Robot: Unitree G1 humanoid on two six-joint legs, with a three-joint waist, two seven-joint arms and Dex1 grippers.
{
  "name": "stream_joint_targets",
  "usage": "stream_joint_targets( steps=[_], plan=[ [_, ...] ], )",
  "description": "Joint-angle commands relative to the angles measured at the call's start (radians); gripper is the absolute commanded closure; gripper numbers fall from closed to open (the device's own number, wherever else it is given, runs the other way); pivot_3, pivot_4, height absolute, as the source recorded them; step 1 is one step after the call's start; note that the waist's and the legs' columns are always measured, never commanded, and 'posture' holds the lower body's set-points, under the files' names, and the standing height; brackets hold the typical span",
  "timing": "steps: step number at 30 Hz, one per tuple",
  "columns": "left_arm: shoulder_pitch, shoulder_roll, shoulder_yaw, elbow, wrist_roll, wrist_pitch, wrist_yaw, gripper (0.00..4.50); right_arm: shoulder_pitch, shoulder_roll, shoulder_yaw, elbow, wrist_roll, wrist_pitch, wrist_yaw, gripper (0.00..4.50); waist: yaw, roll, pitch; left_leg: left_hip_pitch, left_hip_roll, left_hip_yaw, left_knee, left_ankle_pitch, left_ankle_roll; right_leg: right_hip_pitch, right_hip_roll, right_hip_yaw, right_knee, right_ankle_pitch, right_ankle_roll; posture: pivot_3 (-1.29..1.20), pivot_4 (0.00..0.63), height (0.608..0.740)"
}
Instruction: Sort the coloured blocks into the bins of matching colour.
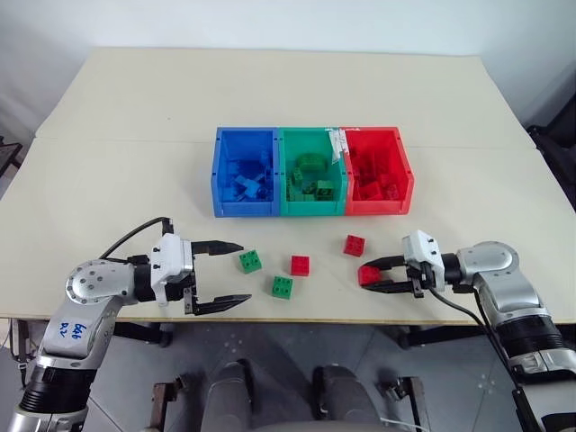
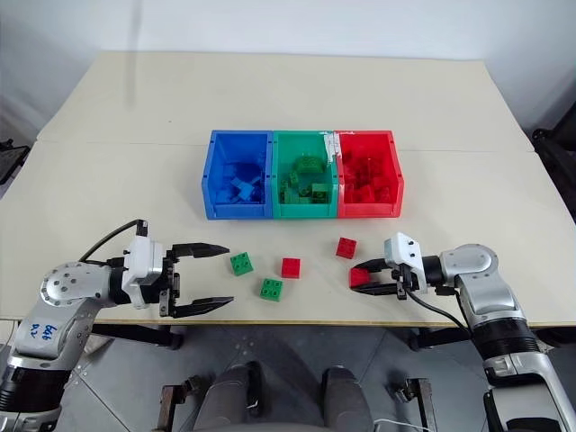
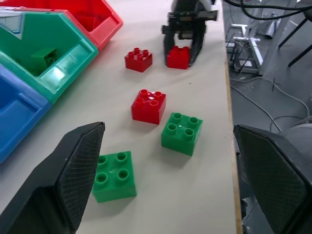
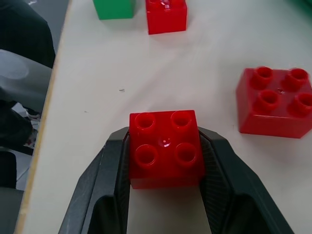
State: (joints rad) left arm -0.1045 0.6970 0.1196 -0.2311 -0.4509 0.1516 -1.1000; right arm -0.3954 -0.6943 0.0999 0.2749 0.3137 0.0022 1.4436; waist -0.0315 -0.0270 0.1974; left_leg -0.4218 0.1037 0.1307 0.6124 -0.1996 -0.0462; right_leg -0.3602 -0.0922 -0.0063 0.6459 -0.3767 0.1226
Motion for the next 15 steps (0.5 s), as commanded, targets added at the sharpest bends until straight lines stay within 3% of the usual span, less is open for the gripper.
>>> stream_joint_targets(
  steps=[1, 8, 15],
  plan=[
    [0.028, -0.003, 0.078, -0.027, -0.028, 0.008, 0.062, 0.00, -0.050, 0.027, -0.110, -0.121, 0.084, 0.048, -0.118, 3.01, -0.003, 0.000, 0.000, 0.000, 0.000, 0.000, 0.000, 0.000, 0.000, 0.000, 0.000, 0.000, 0.000, 0.000, 0.000, 0.00, 0.150, 0.740],
    [0.036, -0.034, 0.096, -0.071, -0.035, 0.056, 0.166, 0.00, -0.292, 0.084, -0.202, 0.049, -0.004, 0.162, -0.500, 3.01, -0.006, 0.000, 0.000, 0.000, 0.000, 0.000, 0.000, -0.001, 0.000, -0.001, -0.001, 0.000, 0.001, 0.000, 0.000, 0.00, 0.150, 0.740],
    [-0.030, -0.064, 0.045, -0.101, -0.046, 0.112, 0.208, 0.00, -0.441, 0.141, -0.158, 0.231, -0.082, 0.175, -0.583, 3.01, -0.002, 0.000, 0.000, -0.001, 0.000, 0.005, -0.001, -0.002, 0.000, -0.004, -0.001, 0.001, 0.000, 0.000, 0.000, 0.00, 0.150, 0.740]
  ],
)
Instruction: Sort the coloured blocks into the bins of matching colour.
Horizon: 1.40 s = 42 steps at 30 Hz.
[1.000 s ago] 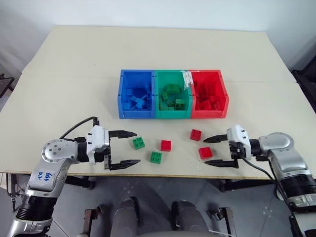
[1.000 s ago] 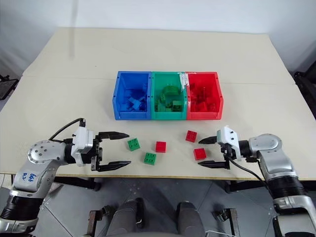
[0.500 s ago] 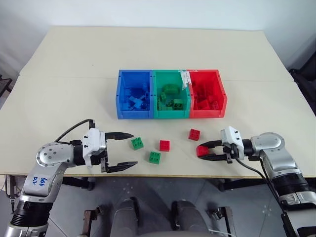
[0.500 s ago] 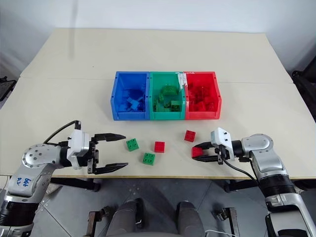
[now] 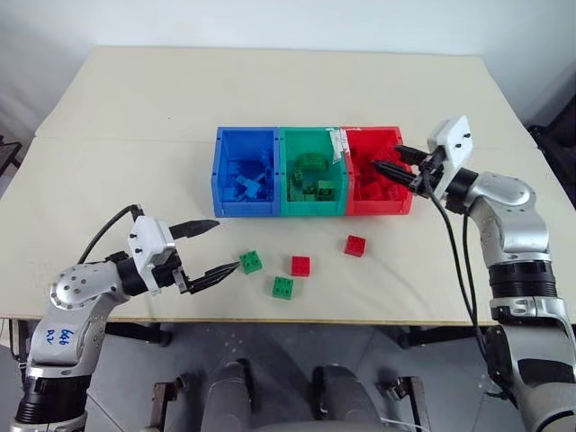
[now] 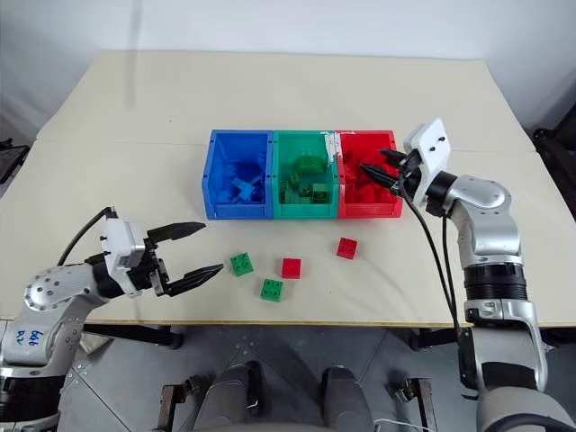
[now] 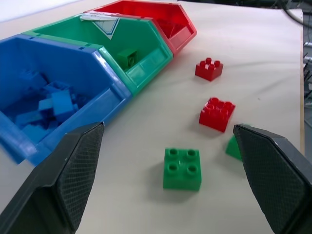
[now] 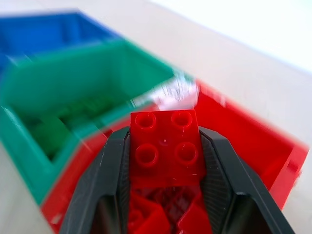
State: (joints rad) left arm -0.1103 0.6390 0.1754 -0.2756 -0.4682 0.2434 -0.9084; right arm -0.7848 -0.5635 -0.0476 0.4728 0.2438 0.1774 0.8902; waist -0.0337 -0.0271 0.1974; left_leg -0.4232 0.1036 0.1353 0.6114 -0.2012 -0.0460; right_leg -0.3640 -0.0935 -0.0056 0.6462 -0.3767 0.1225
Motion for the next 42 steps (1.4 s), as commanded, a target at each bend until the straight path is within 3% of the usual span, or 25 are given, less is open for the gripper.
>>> stream_joint_targets(
  steps=[1, 9, 14, 19, 26, 29, 33, 38, 42],
  plan=[
    [-0.029, -0.008, -0.015, -0.063, -0.031, 0.026, 0.017, 0.00, -0.059, 0.012, -0.006, 0.044, -0.016, 0.005, -0.025, 2.66, 0.000, 0.000, 0.000, 0.000, 0.000, 0.001, 0.000, 0.000, 0.000, -0.001, 0.000, 0.000, 0.001, 0.000, 0.000, 0.00, 0.150, 0.740],
    [-0.054, -0.003, -0.038, -0.058, -0.021, 0.030, 0.007, 0.00, 0.055, -0.037, -0.049, -0.093, 0.038, 0.036, 0.053, 0.04, 0.002, 0.000, 0.000, -0.002, 0.003, 0.011, 0.001, 0.000, 0.000, -0.011, 0.000, 0.002, 0.007, 0.000, 0.002, 0.00, 0.150, 0.740],
    [-0.089, -0.003, -0.082, -0.012, 0.002, 0.002, -0.038, 0.00, 0.232, -0.120, -0.113, -0.292, 0.113, 0.066, 0.130, 0.04, 0.008, 0.000, 0.000, -0.002, 0.002, 0.012, 0.002, 0.000, 0.000, -0.011, -0.001, 0.004, 0.007, 0.000, 0.002, 0.00, 0.150, 0.740],
    [-0.175, -0.013, -0.190, 0.105, 0.068, -0.093, -0.140, 0.00, 0.639, -0.189, -0.331, -0.553, 0.270, 0.001, 0.273, 0.04, 0.032, 0.000, 0.000, -0.001, 0.002, 0.012, 0.001, -0.001, 0.000, -0.010, 0.000, 0.005, 0.005, 0.000, 0.002, 0.00, 0.150, 0.740],
    [-0.253, -0.034, -0.249, 0.227, 0.094, -0.140, -0.213, 0.00, 0.978, -0.220, -0.496, -0.566, 0.247, -0.144, 0.363, 0.04, 0.020, -0.001, 0.000, 0.001, 0.002, 0.014, 0.004, -0.003, 0.002, -0.008, 0.001, 0.008, 0.005, 0.000, 0.003, 0.00, 0.150, 0.740],
    [-0.256, -0.030, -0.239, 0.237, 0.082, -0.137, -0.233, 0.00, 0.998, -0.224, -0.491, -0.526, 0.243, -0.187, 0.376, 0.04, 0.005, -0.001, 0.000, 0.002, 0.001, 0.013, 0.004, -0.003, 0.002, -0.007, 0.001, 0.009, 0.005, 0.000, 0.003, 0.00, 0.150, 0.740],
    [-0.222, -0.007, -0.193, 0.210, 0.051, -0.121, -0.237, 0.00, 0.916, -0.217, -0.407, -0.504, 0.250, -0.189, 0.388, 0.04, -0.010, -0.001, 0.000, 0.002, 0.002, 0.013, 0.004, -0.003, 0.002, -0.007, 0.001, 0.009, 0.006, 0.000, 0.003, 0.00, 0.150, 0.740],
    [-0.134, 0.032, -0.090, 0.180, 0.043, -0.129, -0.187, 0.00, 0.752, -0.242, -0.216, -0.552, 0.259, 0.035, 0.359, 0.04, -0.020, -0.001, 0.000, 0.002, 0.002, 0.012, 0.004, -0.002, 0.002, -0.008, 0.001, 0.009, 0.007, 0.000, 0.003, 0.00, 0.150, 0.740],
    [-0.041, 0.063, 0.020, 0.146, 0.042, -0.129, -0.129, 0.00, 0.612, -0.205, -0.084, -0.520, 0.217, 0.057, 0.364, 0.04, -0.019, -0.001, 0.000, 0.002, 0.002, 0.013, 0.004, -0.002, 0.002, -0.009, 0.000, 0.009, 0.008, 0.000, 0.003, 0.00, 0.150, 0.740]
  ],
)
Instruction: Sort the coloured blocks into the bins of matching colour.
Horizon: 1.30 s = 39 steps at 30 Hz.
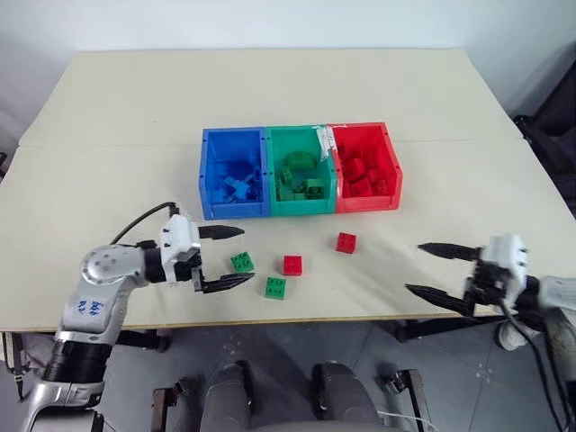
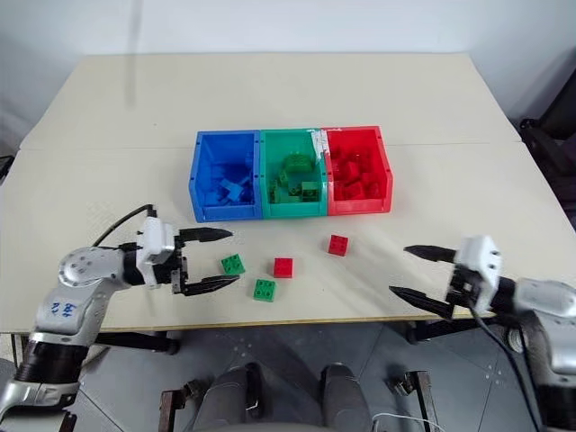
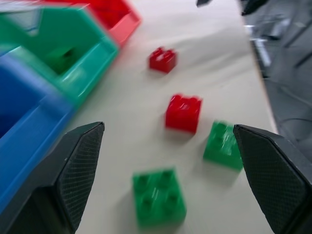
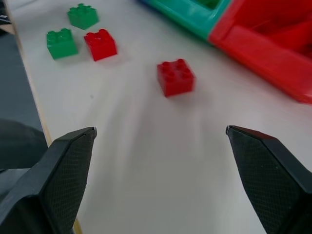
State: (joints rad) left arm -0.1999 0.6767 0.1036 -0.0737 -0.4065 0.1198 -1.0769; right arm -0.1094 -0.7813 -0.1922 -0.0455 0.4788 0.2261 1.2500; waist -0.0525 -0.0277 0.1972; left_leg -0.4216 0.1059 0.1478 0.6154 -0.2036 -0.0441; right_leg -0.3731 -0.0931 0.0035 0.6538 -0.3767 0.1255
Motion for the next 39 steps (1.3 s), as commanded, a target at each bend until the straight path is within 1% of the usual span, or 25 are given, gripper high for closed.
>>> stream_joint_targets(
  steps=[1, 5, 8, 11, 13, 18, 21, 27, 33, 36, 39],
  plan=[
    [0.079, 0.031, 0.117, -0.078, -0.025, 0.002, 0.053, 0.00, -0.094, 0.030, 0.093, 0.011, -0.024, 0.017, 0.001, 0.04, -0.001, 0.000, 0.000, 0.000, 0.000, 0.000, 0.000, 0.000, 0.000, 0.000, 0.000, 0.000, 0.000, 0.000, 0.000, 0.00, 0.150, 0.740],
    [0.200, 0.033, 0.191, -0.170, -0.036, 0.014, 0.090, 0.00, -0.187, 0.089, 0.225, 0.076, -0.141, 0.036, -0.074, 0.04, -0.001, -0.001, 0.000, 0.000, 0.000, 0.001, -0.001, -0.001, 0.000, -0.001, -0.001, 0.000, 0.000, 0.000, 0.000, 0.00, 0.150, 0.740],
    [0.268, 0.028, 0.225, -0.237, -0.057, 0.038, 0.119, 0.00, -0.232, 0.143, 0.271, 0.158, -0.199, -0.021, -0.115, 0.04, 0.002, -0.001, 0.000, -0.001, -0.001, 0.001, -0.001, -0.001, 0.001, -0.001, -0.002, 0.000, -0.001, 0.000, -0.001, 0.00, 0.150, 0.740],
    [0.293, 0.021, 0.225, -0.272, -0.066, 0.049, 0.139, 0.00, -0.272, 0.195, 0.294, 0.244, -0.250, -0.086, -0.161, 0.04, -0.003, -0.002, -0.001, 0.000, 0.000, 0.002, -0.001, -0.001, 0.001, -0.001, -0.002, 0.000, -0.001, 0.000, -0.001, 0.00, 0.150, 0.740],
    [0.295, 0.017, 0.213, -0.291, -0.068, 0.057, 0.147, 0.00, -0.291, 0.216, 0.300, 0.274, -0.258, -0.104, -0.165, 0.04, -0.004, -0.003, -0.002, 0.000, 0.000, 0.002, -0.001, -0.001, 0.001, -0.001, -0.001, 0.000, 0.000, 0.000, -0.001, 0.00, 0.150, 0.740],
    [0.289, 0.018, 0.199, -0.315, -0.076, 0.074, 0.150, 0.00, -0.294, 0.189, 0.273, 0.251, -0.207, -0.060, -0.105, 0.04, -0.004, -0.004, -0.002, 0.000, 0.000, 0.002, -0.001, -0.002, 0.001, -0.001, -0.001, 0.000, 0.000, 0.000, -0.001, 0.00, 0.150, 0.740],
    [0.269, 0.015, 0.179, -0.304, -0.076, 0.073, 0.148, 0.00, -0.304, 0.191, 0.264, 0.282, -0.220, -0.105, -0.115, 0.04, -0.003, -0.004, -0.002, 0.000, 0.000, 0.002, -0.001, -0.002, 0.001, -0.001, -0.001, 0.000, 0.000, 0.000, -0.001, 0.00, 0.150, 0.740],
    [0.205, 0.014, 0.114, -0.288, -0.080, 0.073, 0.117, 0.00, -0.369, 0.245, 0.292, 0.409, -0.268, -0.238, -0.128, 0.04, -0.004, -0.004, -0.002, 0.000, -0.001, 0.002, -0.001, -0.001, 0.001, -0.001, -0.001, 0.000, 0.000, 0.000, -0.001, 0.00, 0.150, 0.740],
    [0.166, 0.017, 0.087, -0.271, -0.082, 0.069, 0.082, 0.00, -0.424, 0.283, 0.302, 0.505, -0.274, -0.267, -0.101, 0.04, -0.008, -0.004, -0.002, 0.000, 0.001, 0.002, -0.001, -0.001, 0.000, -0.001, 0.000, 0.000, 0.001, 0.000, -0.001, 0.00, 0.150, 0.740],
    [0.174, 0.021, 0.100, -0.266, -0.083, 0.070, 0.079, 0.00, -0.426, 0.296, 0.289, 0.487, -0.245, -0.251, -0.082, 0.60, -0.006, -0.004, -0.002, 0.000, 0.001, 0.002, -0.001, -0.001, 0.000, -0.001, 0.000, 0.000, 0.001, 0.000, -0.001, 0.00, 0.150, 0.740],
    [0.185, 0.018, 0.107, -0.265, -0.079, 0.070, 0.082, 0.00, -0.420, 0.299, 0.285, 0.464, -0.235, -0.244, -0.079, 1.61, -0.006, -0.004, -0.002, 0.000, 0.000, 0.002, -0.001, -0.001, 0.000, -0.001, 0.000, 0.000, 0.000, 0.000, -0.001, 0.00, 0.150, 0.740]
  ],
)
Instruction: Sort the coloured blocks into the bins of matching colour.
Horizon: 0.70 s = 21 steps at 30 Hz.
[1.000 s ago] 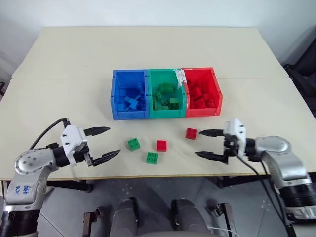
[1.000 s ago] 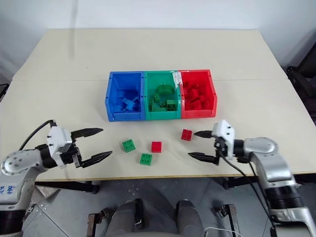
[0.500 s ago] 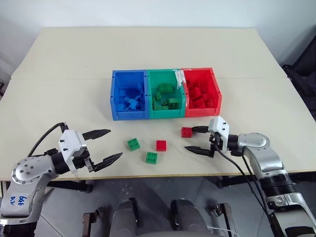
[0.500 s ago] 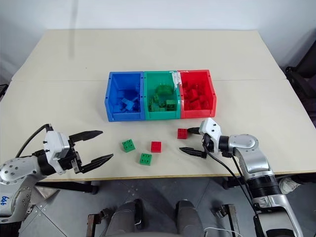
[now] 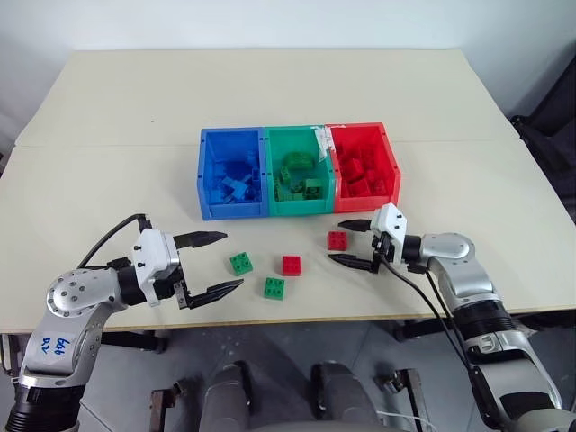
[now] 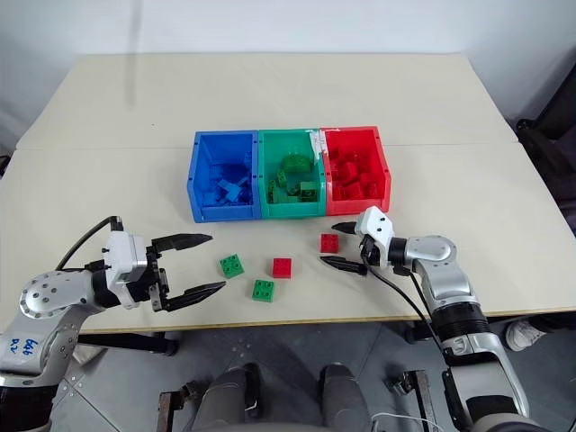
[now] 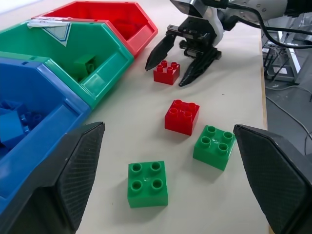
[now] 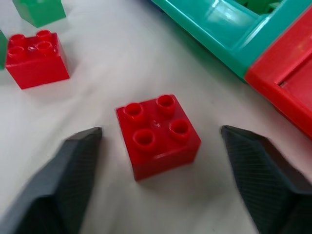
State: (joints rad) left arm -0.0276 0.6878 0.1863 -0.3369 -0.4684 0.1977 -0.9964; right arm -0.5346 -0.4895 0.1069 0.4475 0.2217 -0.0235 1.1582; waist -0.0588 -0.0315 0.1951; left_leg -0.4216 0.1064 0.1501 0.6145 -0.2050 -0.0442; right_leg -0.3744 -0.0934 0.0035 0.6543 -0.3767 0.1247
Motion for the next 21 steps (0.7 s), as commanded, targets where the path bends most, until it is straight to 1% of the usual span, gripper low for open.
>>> stream_joint_targets(
  steps=[1, 4, 8, 11, 13, 15, 20, 21],
  plan=[
    [0.016, 0.005, 0.025, -0.003, -0.016, -0.009, 0.004, 0.00, 0.009, 0.007, -0.017, -0.046, 0.030, 0.016, 0.012, 1.94, 0.000, 0.000, 0.000, 0.000, 0.000, 0.000, 0.000, 0.000, 0.000, 0.000, 0.000, 0.000, 0.000, 0.000, 0.000, 0.00, 0.150, 0.740],
    [0.020, -0.002, 0.021, -0.009, -0.016, -0.007, 0.012, 0.00, 0.017, 0.004, -0.040, -0.107, 0.064, 0.057, 0.004, 2.94, 0.000, 0.000, 0.000, 0.000, 0.000, 0.000, 0.000, 0.000, 0.000, 0.000, 0.000, 0.000, 0.000, 0.000, 0.000, 0.00, 0.150, 0.740],
    [-0.002, -0.019, 0.013, -0.015, -0.026, 0.006, 0.038, 0.00, 0.002, 0.000, -0.120, -0.238, 0.163, 0.194, -0.069, 2.94, 0.002, 0.000, 0.000, 0.000, 0.000, 0.000, 0.000, 0.000, 0.000, 0.000, -0.001, 0.000, 0.000, 0.000, 0.000, 0.00, 0.150, 0.740],
    [-0.044, -0.046, -0.005, -0.014, -0.022, 0.018, 0.075, 0.00, -0.045, -0.002, -0.176, -0.269, 0.183, 0.243, -0.155, 2.94, 0.003, 0.000, 0.000, 0.000, 0.000, 0.000, 0.000, 0.000, 0.000, 0.000, -0.001, 0.000, 0.000, 0.000, 0.000, 0.00, 0.150, 0.740],
    [-0.081, -0.069, -0.024, -0.011, -0.019, 0.032, 0.098, 0.00, -0.100, -0.004, -0.206, -0.248, 0.164, 0.254, -0.233, 2.94, 0.003, 0.000, 0.000, 0.000, 0.000, 0.000, 0.000, 0.000, 0.000, 0.000, -0.001, 0.000, 0.000, 0.000, 0.000, 0.00, 0.150, 0.740],
    [-0.108, -0.086, -0.042, -0.008, -0.013, 0.042, 0.112, 0.00, -0.145, -0.003, -0.215, -0.206, 0.137, 0.238, -0.282, 2.94, 0.003, 0.000, 0.000, 0.000, 0.000, 0.000, 0.000, 0.000, 0.000, 0.000, -0.001, 0.000, 0.000, 0.000, 0.000, 0.00, 0.150, 0.740],
    [-0.181, -0.126, -0.102, 0.014, 0.007, 0.051, 0.130, 0.00, -0.257, 0.007, -0.202, -0.016, 0.033, 0.157, -0.400, 2.94, 0.003, 0.000, 0.000, -0.001, 0.000, 0.000, 0.000, 0.000, 0.000, -0.001, 0.000, 0.000, 0.000, 0.000, 0.000, 0.00, 0.150, 0.740],
    [-0.186, -0.128, -0.108, 0.018, 0.011, 0.050, 0.130, 0.00, -0.267, 0.012, -0.203, 0.008, 0.030, 0.146, -0.404, 2.63, 0.002, 0.000, 0.000, -0.001, 0.000, 0.001, 0.000, 0.000, 0.000, -0.001, 0.000, 0.000, 0.000, 0.000, 0.000, 0.00, 0.150, 0.740]
  ],
)
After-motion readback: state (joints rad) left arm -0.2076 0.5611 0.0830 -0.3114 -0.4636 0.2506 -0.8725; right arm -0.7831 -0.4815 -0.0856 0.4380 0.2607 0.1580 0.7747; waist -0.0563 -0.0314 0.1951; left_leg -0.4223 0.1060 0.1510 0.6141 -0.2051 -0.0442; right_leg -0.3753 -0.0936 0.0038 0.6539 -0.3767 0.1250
